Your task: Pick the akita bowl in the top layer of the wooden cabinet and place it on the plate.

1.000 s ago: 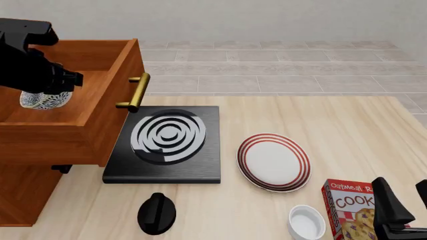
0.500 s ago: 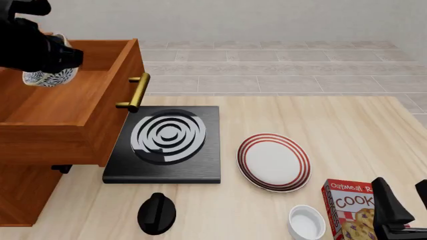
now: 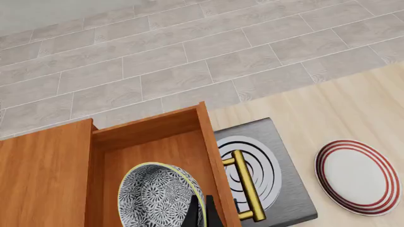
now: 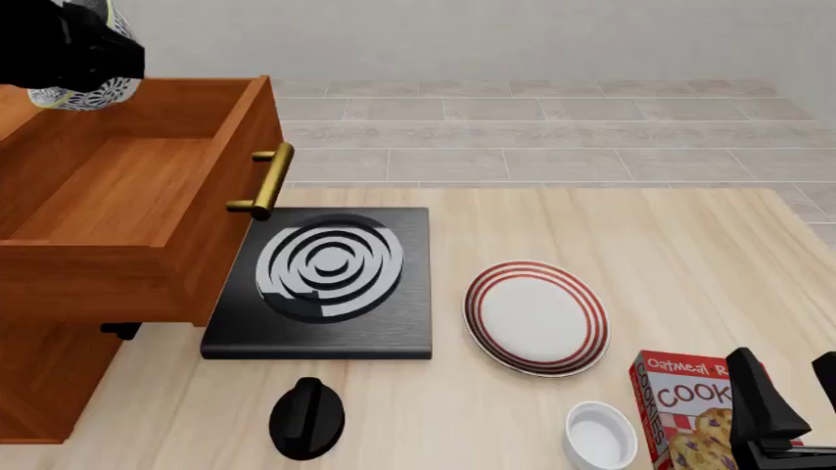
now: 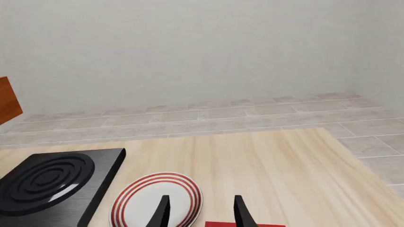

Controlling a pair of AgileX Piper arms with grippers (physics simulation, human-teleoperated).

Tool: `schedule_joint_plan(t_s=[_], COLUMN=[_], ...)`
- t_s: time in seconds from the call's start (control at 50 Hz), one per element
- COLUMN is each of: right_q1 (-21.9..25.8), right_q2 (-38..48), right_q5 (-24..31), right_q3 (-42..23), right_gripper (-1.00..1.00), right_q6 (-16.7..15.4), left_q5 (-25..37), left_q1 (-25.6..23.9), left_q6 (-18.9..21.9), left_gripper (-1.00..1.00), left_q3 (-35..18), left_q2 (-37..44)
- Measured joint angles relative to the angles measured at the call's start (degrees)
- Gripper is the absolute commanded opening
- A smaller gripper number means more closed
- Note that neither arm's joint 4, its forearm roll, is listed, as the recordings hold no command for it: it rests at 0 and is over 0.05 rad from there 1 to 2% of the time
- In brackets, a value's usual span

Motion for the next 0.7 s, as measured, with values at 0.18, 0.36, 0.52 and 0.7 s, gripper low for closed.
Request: schedule_joint_plan(t_s=[0.18,0.36,0.52,0.7], right_q1=[0.05,0.12,0.16,0.24], right_q2=[0.0,0.0,0.0,0.0], right_q5=[-0.04,-0.07,-0.1,-0.14], right_q3=[0.03,0.05,0.05,0.01], right_gripper=[1.0,1.0,1.0,1.0], right_q6=[-0.09,-0.22,-0.31,-0.41], left_q5=[-0.98,-1.48,-1.36,-1.29], left_q1=[-2.24,-4.69,-6.86,-9.11], left_q6=[0.73,0.88,0.79,0.82], left_gripper=[-1.0,-1.0,-1.0,-1.0], left_q3=[-1.59,-3.69,-6.49,-9.3], left_q2=[0.11,1.02,2.13,3.29])
